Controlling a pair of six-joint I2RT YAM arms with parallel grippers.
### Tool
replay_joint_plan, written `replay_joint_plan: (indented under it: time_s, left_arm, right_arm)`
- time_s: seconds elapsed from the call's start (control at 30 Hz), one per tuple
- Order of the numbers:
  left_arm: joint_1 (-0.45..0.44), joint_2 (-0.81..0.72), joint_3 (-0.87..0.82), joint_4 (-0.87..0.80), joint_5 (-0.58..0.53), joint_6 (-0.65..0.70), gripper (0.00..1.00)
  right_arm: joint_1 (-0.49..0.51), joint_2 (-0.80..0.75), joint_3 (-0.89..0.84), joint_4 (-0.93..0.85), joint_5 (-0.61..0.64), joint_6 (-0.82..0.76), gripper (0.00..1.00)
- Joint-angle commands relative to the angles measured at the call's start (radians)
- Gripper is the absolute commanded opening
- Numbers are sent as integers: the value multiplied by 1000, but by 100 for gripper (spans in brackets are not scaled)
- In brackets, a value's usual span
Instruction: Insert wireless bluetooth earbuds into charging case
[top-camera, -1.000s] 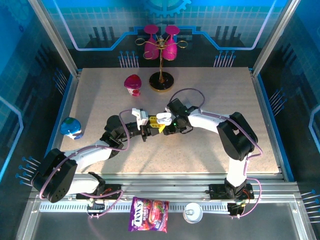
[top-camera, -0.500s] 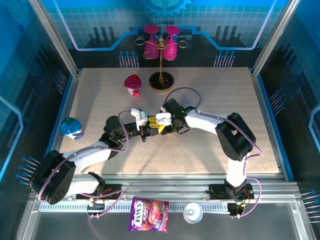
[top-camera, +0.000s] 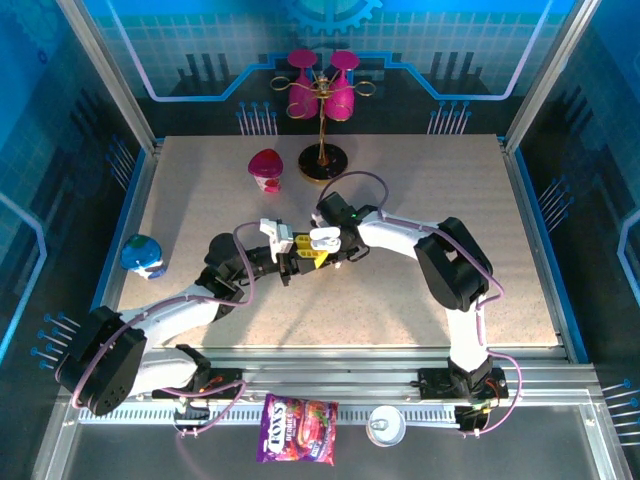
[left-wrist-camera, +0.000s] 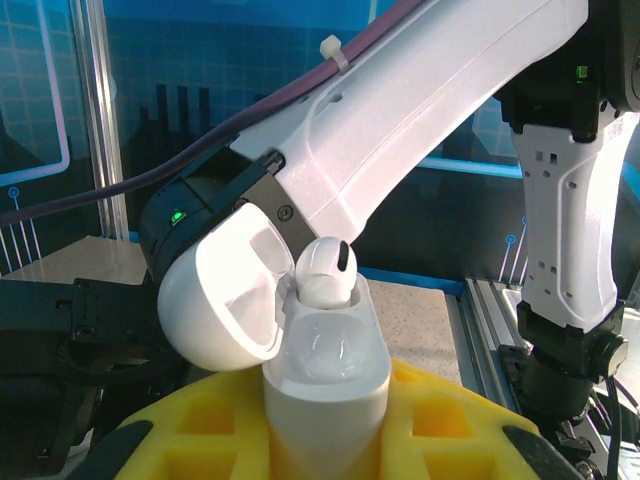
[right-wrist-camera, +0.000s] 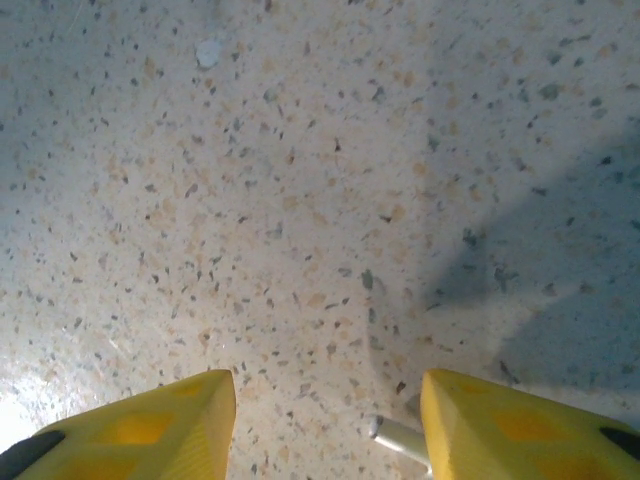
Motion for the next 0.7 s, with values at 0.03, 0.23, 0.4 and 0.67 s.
replay_joint_plan:
  time_s: [0.03, 0.23, 0.4, 0.67]
  left_arm:
    - [7, -23, -7, -8, 8, 32, 3]
    - [7, -22, -2, -7, 11, 23, 3]
    - [7, -35, -7, -22, 8, 25, 3]
    - [7, -43, -7, -32, 9, 17, 3]
  right_arm:
    - [34, 12, 23, -110, -48, -85, 50]
    - [61, 15, 36, -158, -62, -134, 50]
    - [83, 2, 40, -195, -53, -157, 50]
    - [95, -66, -21, -173, -69, -186, 50]
